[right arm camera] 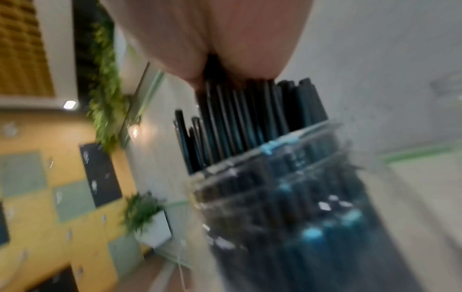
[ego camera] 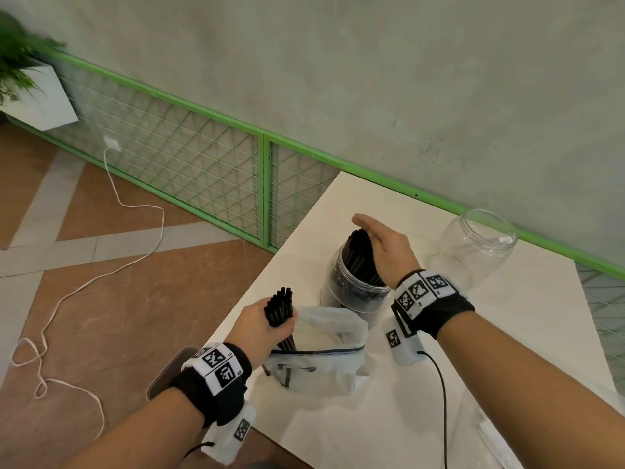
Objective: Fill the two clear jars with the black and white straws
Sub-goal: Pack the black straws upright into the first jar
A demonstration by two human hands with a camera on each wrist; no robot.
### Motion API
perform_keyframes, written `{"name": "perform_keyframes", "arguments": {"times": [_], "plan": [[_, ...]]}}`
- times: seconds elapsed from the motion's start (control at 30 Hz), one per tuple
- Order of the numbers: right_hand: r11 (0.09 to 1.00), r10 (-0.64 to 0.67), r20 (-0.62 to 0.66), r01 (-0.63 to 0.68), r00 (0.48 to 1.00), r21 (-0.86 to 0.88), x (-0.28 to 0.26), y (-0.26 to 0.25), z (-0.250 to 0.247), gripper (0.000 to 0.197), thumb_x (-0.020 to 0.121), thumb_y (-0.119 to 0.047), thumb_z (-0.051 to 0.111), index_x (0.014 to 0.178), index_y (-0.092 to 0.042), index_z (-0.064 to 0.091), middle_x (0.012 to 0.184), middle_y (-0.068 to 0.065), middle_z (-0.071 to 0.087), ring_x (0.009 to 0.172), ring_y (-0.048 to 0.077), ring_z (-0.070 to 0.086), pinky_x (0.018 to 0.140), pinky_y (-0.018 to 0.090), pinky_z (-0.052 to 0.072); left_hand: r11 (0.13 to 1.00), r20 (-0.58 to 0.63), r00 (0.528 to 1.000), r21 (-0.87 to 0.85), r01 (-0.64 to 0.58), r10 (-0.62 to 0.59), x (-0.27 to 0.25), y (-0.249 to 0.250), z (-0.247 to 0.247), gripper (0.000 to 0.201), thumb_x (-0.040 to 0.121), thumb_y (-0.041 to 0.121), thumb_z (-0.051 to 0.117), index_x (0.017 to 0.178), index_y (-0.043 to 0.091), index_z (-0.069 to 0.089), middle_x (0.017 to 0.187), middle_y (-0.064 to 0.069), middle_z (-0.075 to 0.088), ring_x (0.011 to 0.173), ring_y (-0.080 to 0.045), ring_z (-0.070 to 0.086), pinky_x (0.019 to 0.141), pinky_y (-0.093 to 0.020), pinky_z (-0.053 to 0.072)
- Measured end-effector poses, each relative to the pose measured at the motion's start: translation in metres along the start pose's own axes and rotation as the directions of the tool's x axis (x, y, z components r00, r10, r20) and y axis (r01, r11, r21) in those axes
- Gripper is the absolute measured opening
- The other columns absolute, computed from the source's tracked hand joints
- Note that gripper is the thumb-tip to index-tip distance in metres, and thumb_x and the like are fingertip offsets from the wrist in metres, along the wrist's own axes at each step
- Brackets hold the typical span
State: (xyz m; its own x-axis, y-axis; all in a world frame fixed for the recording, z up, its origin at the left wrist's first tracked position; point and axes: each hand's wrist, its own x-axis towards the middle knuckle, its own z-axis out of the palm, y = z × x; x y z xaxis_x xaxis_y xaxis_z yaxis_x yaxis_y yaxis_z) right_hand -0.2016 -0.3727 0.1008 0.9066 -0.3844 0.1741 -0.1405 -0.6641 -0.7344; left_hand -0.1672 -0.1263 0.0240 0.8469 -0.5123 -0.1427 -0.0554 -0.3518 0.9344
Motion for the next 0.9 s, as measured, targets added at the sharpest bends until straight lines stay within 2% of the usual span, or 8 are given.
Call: {"name": "perform_keyframes", "arguments": {"times": [0.1, 0.17, 0.3, 0.43, 0.57, 0.7, 0.8, 0.9], "plan": [[0.933, 0.032, -0.070, -0.005, 0.997, 0.359, 0.007, -0.005, 0.000, 0.040, 0.100, 0.003, 0.029, 0.136, -0.005, 0.045, 0.131, 0.003, 0.054, 0.125, 0.018, 0.052, 0.112, 0.032, 0.034, 1.000, -0.001, 1.000, -0.004, -0.003, 0.003, 0.000, 0.000, 0.000, 0.011, 0.078, 0.018, 0.066, 0.083, 0.009, 0.063, 0.080, -0.011, 0.065, 0.079, -0.024, 0.061, 0.076, -0.034, 0.050], [0.924, 0.037, -0.072, -0.007, 0.997, 0.383, 0.008, -0.006, 0.000, 0.040, 0.100, 0.002, 0.029, 0.137, -0.006, 0.044, 0.131, 0.002, 0.053, 0.125, 0.018, 0.050, 0.114, 0.036, 0.033, 1.000, 0.001, 1.000, 0.005, -0.006, 0.006, -0.001, 0.000, 0.000, 0.007, 0.080, 0.015, 0.065, 0.084, 0.009, 0.063, 0.081, -0.011, 0.065, 0.080, -0.025, 0.061, 0.076, -0.035, 0.050], [0.992, 0.027, 0.084, -0.016, 0.996, -0.129, -0.003, -0.007, 0.004, 0.040, 0.103, -0.014, 0.031, 0.141, -0.018, 0.042, 0.148, 0.005, 0.040, 0.142, 0.021, 0.028, 0.117, 0.029, 0.013, 1.000, 0.019, 1.000, -0.013, -0.006, 0.006, -0.003, 0.002, -0.001, 0.012, 0.077, 0.019, 0.066, 0.084, 0.009, 0.063, 0.081, -0.011, 0.066, 0.080, -0.026, 0.061, 0.077, -0.036, 0.050], [0.812, -0.068, 0.243, 0.195, 0.968, -0.550, -0.009, -0.006, 0.010, 0.062, 0.097, -0.052, 0.016, 0.147, -0.017, 0.028, 0.156, 0.001, 0.026, 0.146, 0.023, 0.010, 0.117, 0.043, 0.003, 1.000, 0.014, 1.000, -0.002, -0.011, 0.011, -0.004, 0.001, -0.001, 0.010, 0.079, 0.018, 0.066, 0.085, 0.010, 0.063, 0.082, -0.011, 0.066, 0.081, -0.025, 0.062, 0.077, -0.036, 0.051], [0.614, -0.049, 0.253, 0.229, 0.966, -0.756, -0.007, 0.005, 0.005, 0.081, 0.080, -0.071, -0.001, 0.148, -0.031, 0.016, 0.159, -0.006, 0.010, 0.147, 0.026, -0.003, 0.114, 0.056, -0.002, 0.999, 0.012, 0.999, 0.012, -0.031, 0.031, -0.003, -0.001, -0.001, 0.004, 0.080, 0.012, 0.065, 0.082, 0.015, 0.064, 0.079, -0.005, 0.066, 0.078, -0.021, 0.061, 0.075, -0.032, 0.050], [0.651, 0.036, 0.253, 0.169, 0.967, -0.740, 0.002, 0.008, 0.003, 0.065, 0.086, -0.071, 0.030, 0.143, -0.041, 0.023, 0.156, -0.008, 0.017, 0.145, 0.030, 0.007, 0.110, 0.063, 0.014, 0.999, 0.017, 1.000, -0.030, -0.018, 0.019, -0.004, -0.001, -0.001, 0.008, 0.074, 0.022, 0.064, 0.079, 0.017, 0.064, 0.078, -0.005, 0.066, 0.078, -0.021, 0.061, 0.076, -0.033, 0.050], [0.731, -0.029, 0.204, 0.160, 0.979, -0.663, 0.005, 0.007, 0.006, 0.045, 0.090, -0.054, 0.047, 0.129, -0.032, 0.045, 0.138, -0.005, 0.042, 0.130, 0.027, 0.031, 0.099, 0.052, 0.038, 0.999, 0.026, 1.000, -0.049, -0.009, 0.010, -0.002, -0.004, -0.001, 0.004, 0.074, 0.021, 0.064, 0.078, 0.019, 0.063, 0.078, -0.004, 0.066, 0.079, -0.022, 0.061, 0.079, -0.037, 0.051], [0.790, -0.088, 0.176, 0.176, 0.981, -0.588, 0.009, 0.004, 0.002, 0.035, 0.092, -0.043, 0.051, 0.123, -0.028, 0.054, 0.130, -0.003, 0.050, 0.123, 0.026, 0.037, 0.094, 0.045, 0.041, 0.999, 0.030, 0.999, -0.042, -0.012, 0.013, -0.003, -0.004, 0.000, 0.007, 0.073, 0.023, 0.064, 0.079, 0.020, 0.064, 0.078, -0.003, 0.066, 0.078, -0.020, 0.061, 0.078, -0.037, 0.051]]}}
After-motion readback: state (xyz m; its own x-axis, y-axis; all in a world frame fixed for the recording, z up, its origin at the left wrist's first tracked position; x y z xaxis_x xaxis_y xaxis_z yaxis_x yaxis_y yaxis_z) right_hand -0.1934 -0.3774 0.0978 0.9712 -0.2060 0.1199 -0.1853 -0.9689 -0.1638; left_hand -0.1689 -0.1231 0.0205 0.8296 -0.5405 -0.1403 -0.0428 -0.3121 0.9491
